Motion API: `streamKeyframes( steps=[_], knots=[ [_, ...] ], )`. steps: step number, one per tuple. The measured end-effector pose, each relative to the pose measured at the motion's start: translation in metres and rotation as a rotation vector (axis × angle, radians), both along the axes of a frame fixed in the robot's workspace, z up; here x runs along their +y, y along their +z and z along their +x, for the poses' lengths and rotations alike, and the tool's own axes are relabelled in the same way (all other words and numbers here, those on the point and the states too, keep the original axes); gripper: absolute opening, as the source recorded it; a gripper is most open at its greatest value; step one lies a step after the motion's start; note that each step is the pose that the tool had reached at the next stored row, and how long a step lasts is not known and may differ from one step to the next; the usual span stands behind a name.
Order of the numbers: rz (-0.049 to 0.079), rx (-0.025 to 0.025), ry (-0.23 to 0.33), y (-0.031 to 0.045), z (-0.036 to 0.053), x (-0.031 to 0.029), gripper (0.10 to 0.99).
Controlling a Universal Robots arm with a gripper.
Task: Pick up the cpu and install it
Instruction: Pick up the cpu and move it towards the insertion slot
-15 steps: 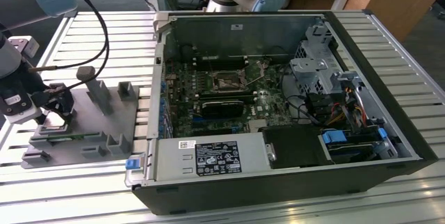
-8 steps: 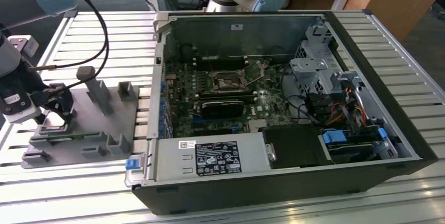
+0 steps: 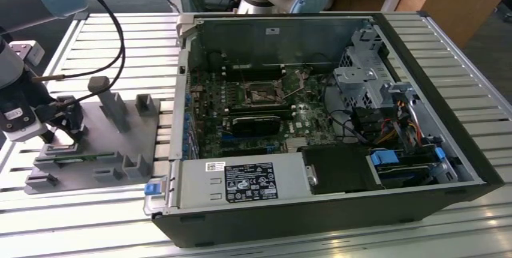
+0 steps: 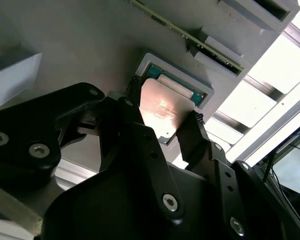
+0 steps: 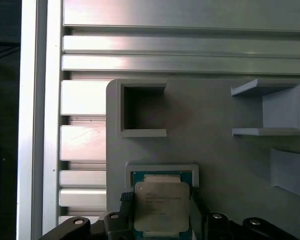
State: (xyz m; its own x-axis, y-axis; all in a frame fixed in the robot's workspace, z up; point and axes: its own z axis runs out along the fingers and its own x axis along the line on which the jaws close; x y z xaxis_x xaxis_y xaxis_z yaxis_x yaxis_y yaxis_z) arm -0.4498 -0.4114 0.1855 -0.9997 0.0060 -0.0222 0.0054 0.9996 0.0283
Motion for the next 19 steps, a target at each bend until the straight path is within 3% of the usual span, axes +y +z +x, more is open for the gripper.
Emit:
streamKeyframes(
  steps=[7, 19],
  knots=[
    [0.001, 0.0001, 0.0, 0.0015, 0.0, 0.0, 0.533],
    [0.002, 0.0, 0.0, 0.0187, 0.0, 0.0001, 0.533]
  ],
)
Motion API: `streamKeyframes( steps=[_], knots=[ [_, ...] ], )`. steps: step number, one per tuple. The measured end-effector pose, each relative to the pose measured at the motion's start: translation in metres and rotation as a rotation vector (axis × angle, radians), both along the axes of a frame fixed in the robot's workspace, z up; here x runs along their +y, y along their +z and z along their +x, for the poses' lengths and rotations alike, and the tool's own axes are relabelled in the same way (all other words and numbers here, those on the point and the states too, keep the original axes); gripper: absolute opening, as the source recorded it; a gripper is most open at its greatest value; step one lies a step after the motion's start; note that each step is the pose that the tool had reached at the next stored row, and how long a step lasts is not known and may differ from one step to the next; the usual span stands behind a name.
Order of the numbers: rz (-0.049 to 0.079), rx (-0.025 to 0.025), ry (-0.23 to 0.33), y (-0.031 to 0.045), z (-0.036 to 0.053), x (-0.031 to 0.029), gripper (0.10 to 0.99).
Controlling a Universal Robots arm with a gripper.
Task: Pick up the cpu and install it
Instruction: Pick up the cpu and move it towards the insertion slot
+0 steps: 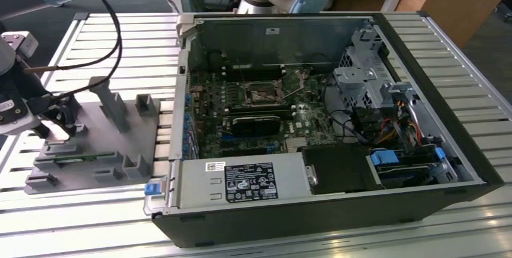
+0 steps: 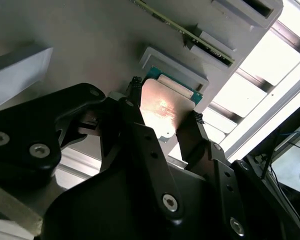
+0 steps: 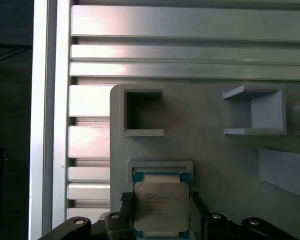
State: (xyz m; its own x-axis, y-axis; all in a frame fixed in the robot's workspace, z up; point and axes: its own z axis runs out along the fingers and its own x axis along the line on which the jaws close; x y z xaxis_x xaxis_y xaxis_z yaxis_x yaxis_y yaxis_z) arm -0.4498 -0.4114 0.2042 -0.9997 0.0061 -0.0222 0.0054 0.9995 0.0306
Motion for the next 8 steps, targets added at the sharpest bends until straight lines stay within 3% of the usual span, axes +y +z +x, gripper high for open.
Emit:
streamKeyframes(
  steps=[8],
  knots=[
    [0.001, 0.0, 0.0, 0.0113, 0.0, 0.0, 0.533]
  ],
)
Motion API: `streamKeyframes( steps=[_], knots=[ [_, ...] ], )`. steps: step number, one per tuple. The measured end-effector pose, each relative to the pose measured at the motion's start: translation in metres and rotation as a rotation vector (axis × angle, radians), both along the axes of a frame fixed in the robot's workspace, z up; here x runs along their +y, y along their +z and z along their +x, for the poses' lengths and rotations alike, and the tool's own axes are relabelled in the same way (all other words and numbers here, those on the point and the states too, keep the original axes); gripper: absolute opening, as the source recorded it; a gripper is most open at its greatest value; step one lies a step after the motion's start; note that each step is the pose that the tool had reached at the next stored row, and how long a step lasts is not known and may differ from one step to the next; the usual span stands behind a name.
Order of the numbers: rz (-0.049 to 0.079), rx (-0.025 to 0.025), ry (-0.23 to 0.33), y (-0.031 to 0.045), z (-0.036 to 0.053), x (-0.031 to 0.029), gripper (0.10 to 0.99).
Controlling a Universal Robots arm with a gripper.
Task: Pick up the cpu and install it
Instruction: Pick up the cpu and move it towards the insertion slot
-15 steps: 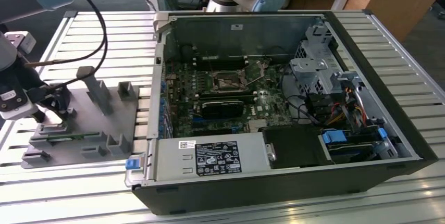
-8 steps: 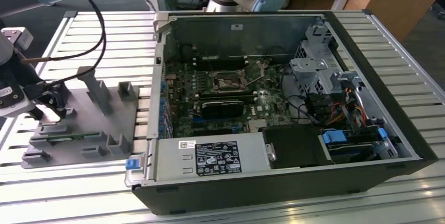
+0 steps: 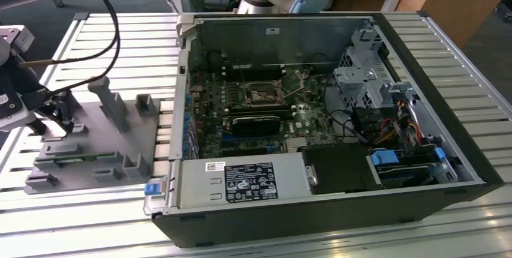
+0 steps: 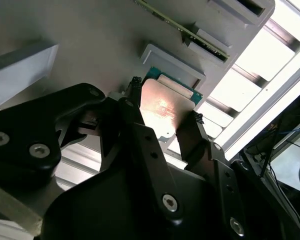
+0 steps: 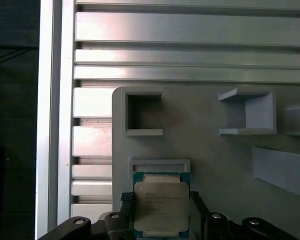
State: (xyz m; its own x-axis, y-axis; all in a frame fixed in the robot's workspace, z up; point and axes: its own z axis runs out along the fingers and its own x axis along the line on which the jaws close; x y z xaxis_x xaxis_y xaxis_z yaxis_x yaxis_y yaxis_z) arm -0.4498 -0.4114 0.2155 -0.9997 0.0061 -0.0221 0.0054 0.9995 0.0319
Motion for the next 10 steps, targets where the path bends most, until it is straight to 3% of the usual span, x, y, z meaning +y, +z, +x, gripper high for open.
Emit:
streamKeyframes(
  steps=[10],
  knots=[
    [0.006, 0.0, 0.0, 0.0095, 0.0, 0.0, 0.533]
  ],
)
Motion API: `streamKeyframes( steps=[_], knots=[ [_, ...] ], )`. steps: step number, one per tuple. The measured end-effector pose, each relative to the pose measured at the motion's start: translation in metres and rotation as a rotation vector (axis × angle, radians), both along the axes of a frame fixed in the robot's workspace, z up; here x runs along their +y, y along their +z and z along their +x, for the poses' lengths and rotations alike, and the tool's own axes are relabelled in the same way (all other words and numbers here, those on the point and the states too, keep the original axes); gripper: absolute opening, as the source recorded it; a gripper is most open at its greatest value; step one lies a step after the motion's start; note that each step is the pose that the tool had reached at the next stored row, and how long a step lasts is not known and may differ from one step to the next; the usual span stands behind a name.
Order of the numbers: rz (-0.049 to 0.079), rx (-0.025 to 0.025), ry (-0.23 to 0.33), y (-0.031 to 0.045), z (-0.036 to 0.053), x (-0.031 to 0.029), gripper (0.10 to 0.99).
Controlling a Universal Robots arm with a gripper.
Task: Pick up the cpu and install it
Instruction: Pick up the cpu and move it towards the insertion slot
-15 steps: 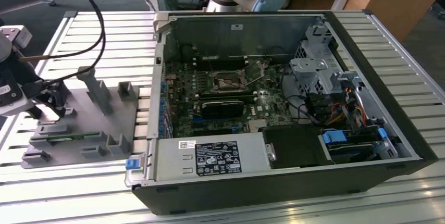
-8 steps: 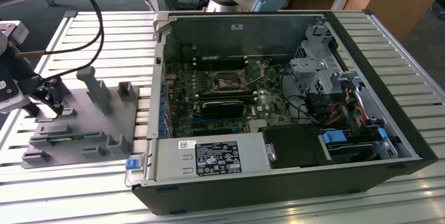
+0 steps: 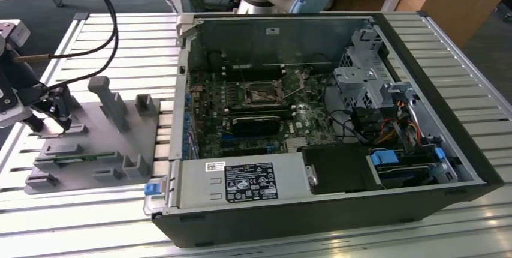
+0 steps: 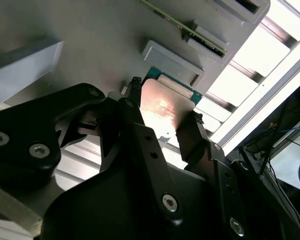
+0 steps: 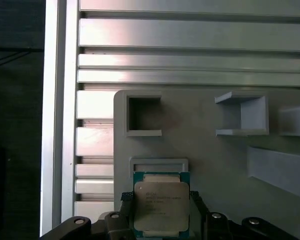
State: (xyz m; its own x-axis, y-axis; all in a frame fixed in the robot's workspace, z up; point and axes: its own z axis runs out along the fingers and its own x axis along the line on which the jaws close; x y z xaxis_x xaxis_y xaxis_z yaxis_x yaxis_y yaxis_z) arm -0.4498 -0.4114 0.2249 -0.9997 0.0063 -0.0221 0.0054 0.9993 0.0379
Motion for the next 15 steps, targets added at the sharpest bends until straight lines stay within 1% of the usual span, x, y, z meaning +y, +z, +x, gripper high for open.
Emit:
streamKeyframes(
  steps=[10, 15],
  knots=[
    [0.007, 0.0001, 0.0, 0.0098, 0.0, 0.0, 0.533],
    [0.008, 0.0001, 0.0, 0.0125, 0.0, 0.0, 0.533]
  ],
)
